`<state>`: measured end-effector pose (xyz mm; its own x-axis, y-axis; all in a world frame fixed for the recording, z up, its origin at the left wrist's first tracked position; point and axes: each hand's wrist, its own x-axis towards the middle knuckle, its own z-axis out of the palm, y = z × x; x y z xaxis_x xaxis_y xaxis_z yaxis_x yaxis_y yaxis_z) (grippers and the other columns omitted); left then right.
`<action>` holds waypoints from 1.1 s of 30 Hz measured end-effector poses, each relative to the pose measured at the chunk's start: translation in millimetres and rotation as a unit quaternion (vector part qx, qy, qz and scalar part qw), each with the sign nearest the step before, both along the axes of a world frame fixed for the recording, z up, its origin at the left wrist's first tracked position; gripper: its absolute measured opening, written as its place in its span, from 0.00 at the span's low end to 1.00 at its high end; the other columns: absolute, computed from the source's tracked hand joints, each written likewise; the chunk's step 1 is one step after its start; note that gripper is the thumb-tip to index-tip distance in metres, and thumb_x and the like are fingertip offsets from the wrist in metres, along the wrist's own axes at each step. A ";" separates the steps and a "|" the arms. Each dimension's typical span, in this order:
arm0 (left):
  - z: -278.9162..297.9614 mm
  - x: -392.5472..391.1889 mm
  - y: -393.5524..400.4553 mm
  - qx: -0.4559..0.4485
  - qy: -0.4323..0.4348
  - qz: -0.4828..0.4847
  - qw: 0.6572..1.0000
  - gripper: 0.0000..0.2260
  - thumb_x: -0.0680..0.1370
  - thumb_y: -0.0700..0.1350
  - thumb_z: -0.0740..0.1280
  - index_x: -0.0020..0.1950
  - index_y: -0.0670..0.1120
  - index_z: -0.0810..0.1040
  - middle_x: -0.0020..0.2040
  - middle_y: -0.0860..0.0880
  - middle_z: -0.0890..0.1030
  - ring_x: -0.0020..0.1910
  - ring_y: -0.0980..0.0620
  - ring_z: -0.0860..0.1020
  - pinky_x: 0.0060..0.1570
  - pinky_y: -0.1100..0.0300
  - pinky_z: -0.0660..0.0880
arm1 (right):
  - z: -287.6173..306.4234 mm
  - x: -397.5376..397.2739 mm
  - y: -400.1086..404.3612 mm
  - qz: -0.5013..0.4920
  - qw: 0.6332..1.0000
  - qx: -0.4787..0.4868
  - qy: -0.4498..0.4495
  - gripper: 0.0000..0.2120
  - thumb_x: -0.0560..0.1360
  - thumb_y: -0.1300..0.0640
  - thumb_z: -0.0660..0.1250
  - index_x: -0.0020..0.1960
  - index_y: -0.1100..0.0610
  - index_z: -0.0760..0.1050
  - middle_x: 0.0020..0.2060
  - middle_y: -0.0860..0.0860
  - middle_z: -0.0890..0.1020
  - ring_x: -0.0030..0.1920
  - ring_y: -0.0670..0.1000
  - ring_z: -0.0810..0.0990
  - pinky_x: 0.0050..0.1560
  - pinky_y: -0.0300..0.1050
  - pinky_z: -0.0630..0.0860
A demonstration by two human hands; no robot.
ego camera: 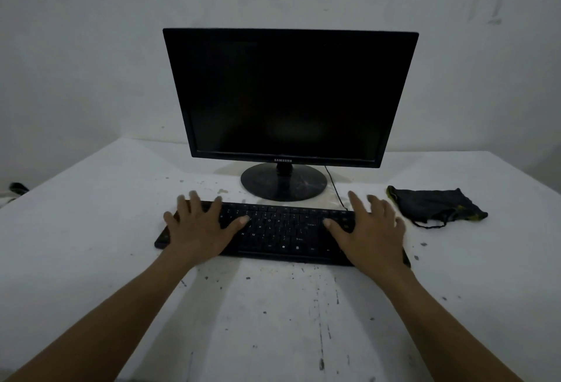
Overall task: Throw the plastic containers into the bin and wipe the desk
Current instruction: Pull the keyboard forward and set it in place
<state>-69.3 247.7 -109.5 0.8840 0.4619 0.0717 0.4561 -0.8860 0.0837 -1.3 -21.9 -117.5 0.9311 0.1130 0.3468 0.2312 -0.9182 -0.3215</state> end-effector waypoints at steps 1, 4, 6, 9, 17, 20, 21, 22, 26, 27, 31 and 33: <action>-0.7 1.1 -6.0 0.000 -0.006 -0.037 0.999 0.39 0.68 0.75 0.42 0.75 0.57 0.51 0.77 0.41 0.46 0.74 0.38 0.43 0.69 0.37 0.46 | -1.2 -2.2 5.7 0.033 0.999 -0.002 0.005 0.37 0.71 0.30 0.55 0.74 0.47 0.56 0.74 0.55 0.59 0.74 0.59 0.53 0.71 0.62 0.53; -5.8 3.4 -22.0 -0.019 0.000 -0.114 0.993 0.37 0.69 0.74 0.40 0.75 0.59 0.48 0.77 0.44 0.44 0.75 0.42 0.39 0.70 0.38 0.40 | -8.0 -8.5 19.0 0.104 0.993 -0.037 0.045 0.36 0.72 0.30 0.53 0.73 0.47 0.57 0.75 0.53 0.58 0.75 0.57 0.50 0.72 0.64 0.47; -11.2 4.0 -28.2 -0.036 0.020 -0.134 0.990 0.36 0.70 0.73 0.40 0.75 0.60 0.47 0.77 0.45 0.44 0.75 0.43 0.39 0.71 0.39 0.39 | -12.0 -10.9 22.4 0.114 0.991 -0.050 0.051 0.34 0.73 0.31 0.51 0.73 0.48 0.60 0.75 0.52 0.59 0.75 0.56 0.50 0.72 0.65 0.46; -19.8 4.0 -31.7 -0.021 0.017 -0.137 0.990 0.34 0.71 0.71 0.38 0.75 0.60 0.44 0.77 0.45 0.45 0.75 0.44 0.40 0.71 0.40 0.39 | -13.6 -10.8 21.8 0.114 0.991 -0.058 0.045 0.33 0.74 0.31 0.50 0.72 0.48 0.61 0.75 0.52 0.59 0.75 0.55 0.51 0.72 0.63 0.45; -26.3 4.9 -37.7 0.011 -0.003 -0.128 0.992 0.37 0.68 0.71 0.32 0.75 0.59 0.42 0.77 0.44 0.45 0.75 0.43 0.41 0.70 0.39 0.40 | -18.6 -9.7 16.5 0.121 0.991 -0.053 0.024 0.38 0.70 0.29 0.43 0.72 0.48 0.62 0.74 0.52 0.60 0.75 0.55 0.53 0.72 0.62 0.47; -29.2 5.3 -34.7 0.017 -0.010 -0.129 0.991 0.43 0.63 0.72 0.25 0.75 0.59 0.42 0.77 0.44 0.45 0.75 0.42 0.42 0.70 0.39 0.41 | -17.0 -12.5 19.1 0.127 0.990 -0.052 0.021 0.39 0.69 0.28 0.42 0.71 0.48 0.63 0.73 0.52 0.62 0.75 0.54 0.55 0.72 0.61 0.48; -30.2 4.9 -33.5 0.016 -0.012 -0.131 0.991 0.44 0.62 0.72 0.24 0.75 0.59 0.42 0.77 0.44 0.45 0.75 0.42 0.42 0.70 0.39 0.41 | -16.7 -13.2 19.4 0.127 0.991 -0.045 0.026 0.37 0.70 0.29 0.45 0.71 0.48 0.64 0.73 0.51 0.63 0.75 0.54 0.55 0.72 0.61 0.48; -30.6 4.3 -32.9 0.013 -0.018 -0.135 0.991 0.43 0.62 0.73 0.25 0.75 0.59 0.42 0.77 0.44 0.45 0.75 0.42 0.42 0.70 0.39 0.41 | -15.6 -13.4 19.7 0.125 0.991 -0.025 0.037 0.35 0.72 0.30 0.49 0.70 0.49 0.65 0.72 0.51 0.64 0.74 0.54 0.56 0.72 0.60 0.47; -23.5 -1.0 -35.5 -0.001 -0.054 -0.168 0.984 0.39 0.65 0.72 0.30 0.75 0.60 0.42 0.77 0.44 0.46 0.76 0.43 0.45 0.70 0.38 0.45 | -6.8 -15.2 19.4 0.132 0.982 0.118 0.060 0.23 0.71 0.37 0.59 0.60 0.49 0.75 0.55 0.46 0.79 0.59 0.49 0.75 0.66 0.62 0.65; -18.7 -2.2 -36.6 -0.007 -0.057 -0.172 0.983 0.40 0.66 0.73 0.31 0.75 0.59 0.43 0.77 0.44 0.47 0.76 0.43 0.45 0.70 0.39 0.45 | -4.5 -16.1 20.3 0.132 0.980 0.134 0.062 0.22 0.70 0.38 0.60 0.57 0.49 0.75 0.52 0.45 0.80 0.55 0.48 0.76 0.64 0.61 0.69; 7.8 -6.8 -38.5 -0.045 -0.068 -0.175 0.981 0.38 0.69 0.72 0.36 0.76 0.57 0.47 0.77 0.44 0.51 0.76 0.43 0.47 0.71 0.40 0.48 | 11.1 -24.6 28.9 0.124 0.976 0.175 0.048 0.15 0.73 0.49 0.67 0.57 0.53 0.76 0.52 0.48 0.80 0.52 0.47 0.76 0.62 0.51 0.72; 19.0 -8.7 -39.6 -0.065 -0.078 -0.175 0.979 0.36 0.72 0.70 0.41 0.76 0.56 0.49 0.77 0.43 0.52 0.76 0.44 0.48 0.71 0.41 0.50 | 19.8 -30.9 32.1 0.120 0.974 0.186 0.046 0.17 0.74 0.51 0.67 0.61 0.55 0.75 0.56 0.50 0.79 0.53 0.47 0.75 0.58 0.40 0.71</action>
